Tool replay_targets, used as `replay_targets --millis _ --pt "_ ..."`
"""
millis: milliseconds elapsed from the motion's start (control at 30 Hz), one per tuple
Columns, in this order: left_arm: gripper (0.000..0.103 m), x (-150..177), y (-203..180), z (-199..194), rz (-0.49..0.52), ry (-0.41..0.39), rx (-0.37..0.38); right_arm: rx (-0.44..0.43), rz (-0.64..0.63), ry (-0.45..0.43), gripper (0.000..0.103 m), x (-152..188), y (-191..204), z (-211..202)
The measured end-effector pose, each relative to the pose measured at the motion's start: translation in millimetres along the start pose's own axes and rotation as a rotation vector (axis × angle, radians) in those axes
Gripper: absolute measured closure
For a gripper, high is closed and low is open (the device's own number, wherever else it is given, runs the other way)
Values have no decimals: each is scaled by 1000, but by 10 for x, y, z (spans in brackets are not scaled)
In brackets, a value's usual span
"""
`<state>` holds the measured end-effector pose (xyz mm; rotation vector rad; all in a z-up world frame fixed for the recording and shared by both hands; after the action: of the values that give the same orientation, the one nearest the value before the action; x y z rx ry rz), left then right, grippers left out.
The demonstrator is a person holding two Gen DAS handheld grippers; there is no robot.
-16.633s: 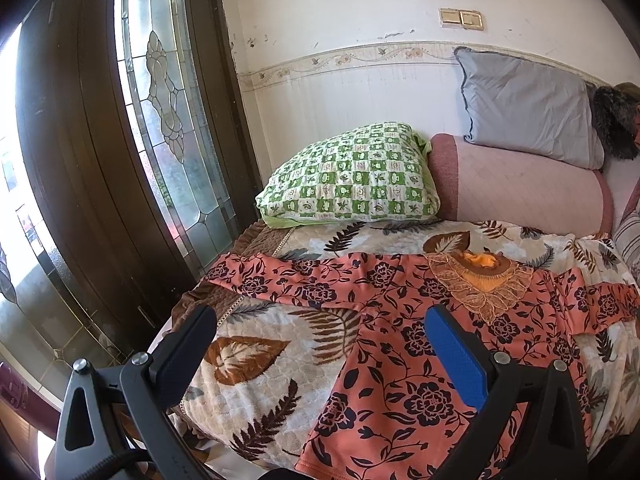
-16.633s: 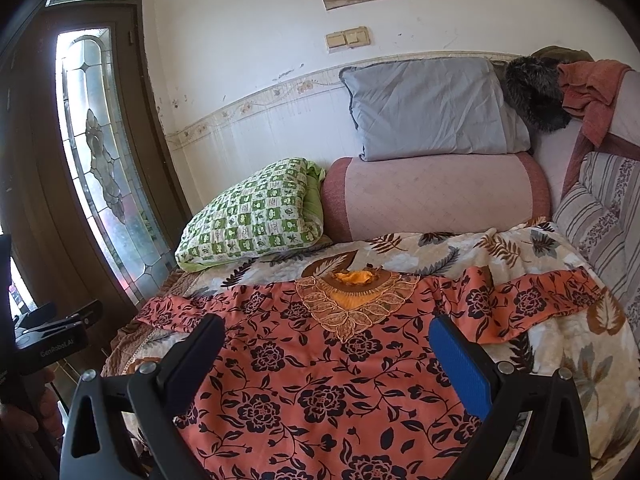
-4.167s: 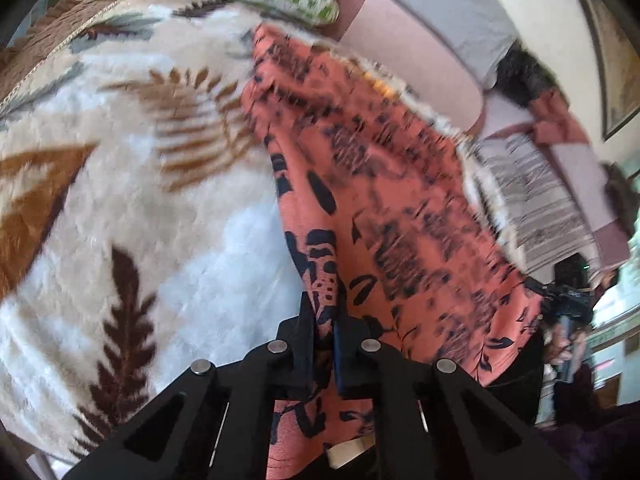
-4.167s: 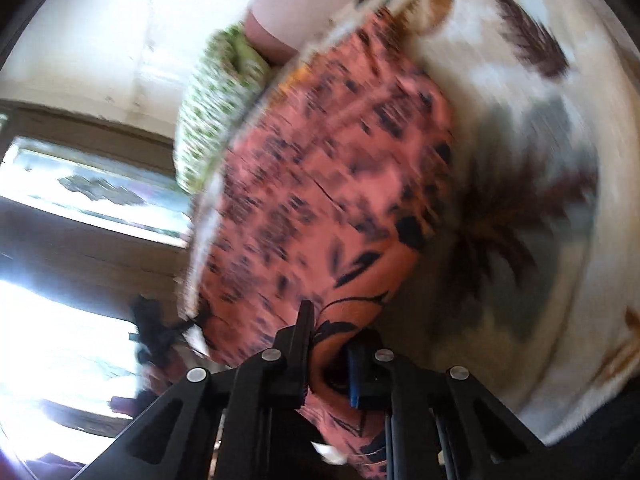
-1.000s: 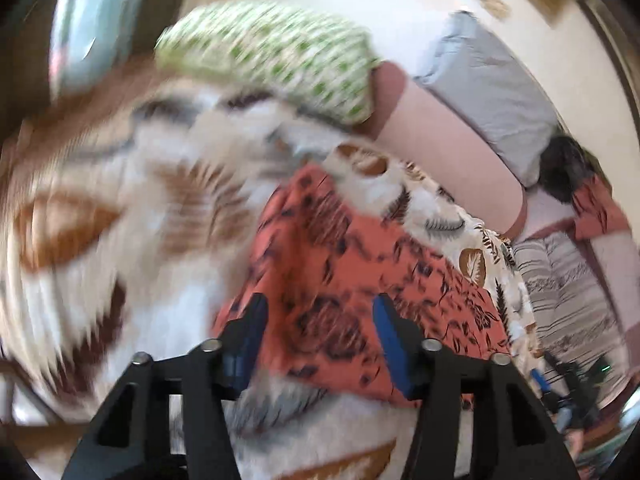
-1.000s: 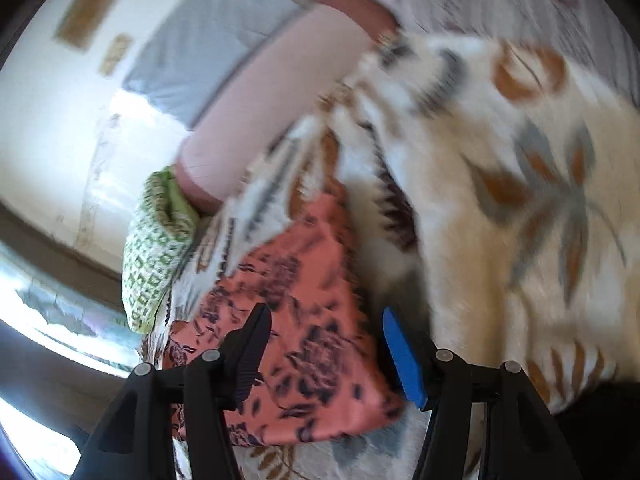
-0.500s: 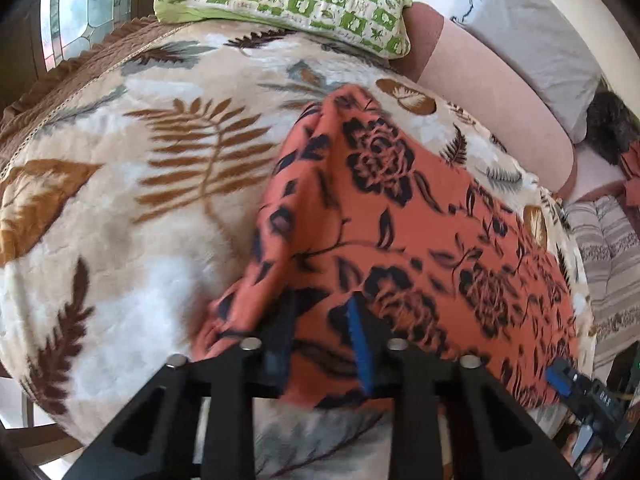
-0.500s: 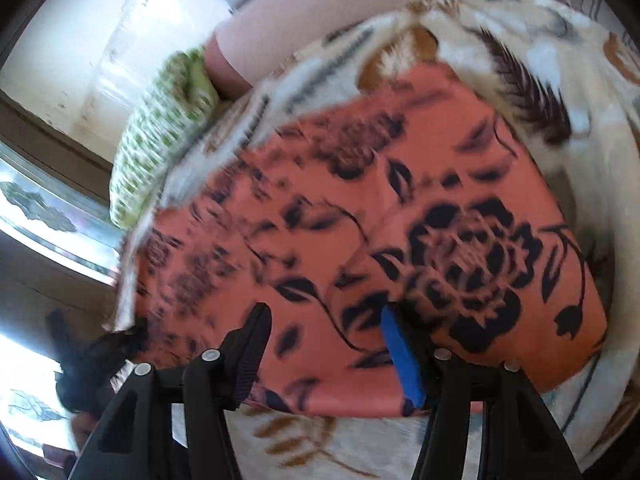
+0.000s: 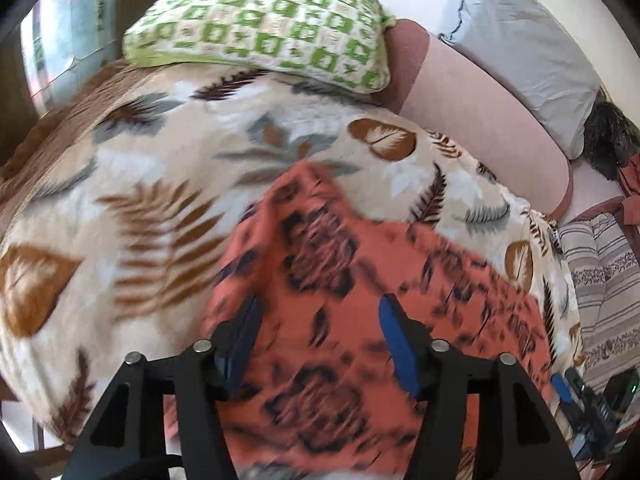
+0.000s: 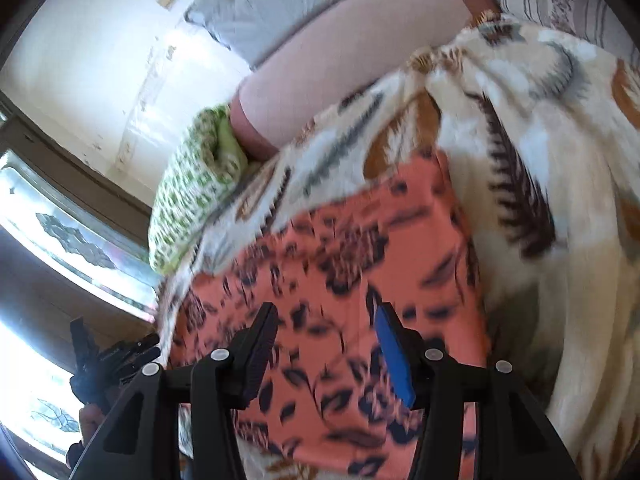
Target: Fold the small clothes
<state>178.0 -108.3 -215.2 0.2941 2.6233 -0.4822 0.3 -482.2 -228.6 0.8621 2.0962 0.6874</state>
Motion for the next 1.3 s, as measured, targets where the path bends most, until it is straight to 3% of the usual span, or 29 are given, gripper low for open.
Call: replay_targets --millis 267,433,533,633,700,733,867,967,1033,1100,1167,1300 --pt "41 -413 -233 774 -45 84 43 -77 202 -16 48 -151 -407 -39" --pt "41 -505 -233 1305 -3 115 -53 -94 232 6 49 -167 -447 38" --pt "41 -571 -220 1202 -41 84 -33 -83 211 22 49 -149 -413 81" --pt "41 -696 -28 790 -91 -115 -24 -95 197 18 49 -135 -372 80" --pt "41 -701 56 684 -102 -122 -28 -100 190 21 49 -122 -342 106" --pt "41 -666 45 674 -91 -69 -1 -102 185 27 49 -109 -324 123" --pt "41 -436 -351 671 37 -1 108 -80 136 45 49 -46 -227 199" --pt "41 -255 -774 901 138 85 157 -67 130 42 49 -14 -221 217" --pt "41 -121 -997 1174 184 165 150 -59 145 39 49 -2 -250 210" --pt "39 -16 -1173 1436 216 203 92 -51 149 29 49 0 -264 185" --pt "19 -39 -1345 1529 252 152 56 -39 147 9 49 -3 -270 134" --pt "19 -180 -1563 1613 229 100 54 -42 188 -13 49 32 -354 68"
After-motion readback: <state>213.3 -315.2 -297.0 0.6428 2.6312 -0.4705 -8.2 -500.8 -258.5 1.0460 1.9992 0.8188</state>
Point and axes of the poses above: each gripper's, at about its wrist camera, not at the fingertips, and z roughly the way its jaws point, y to its left, x to its underside, the point moved 3 cm from there along z, roughly the way its jaws point, and after that the axes turned 1 degree about -x, right-handed, at the moved point
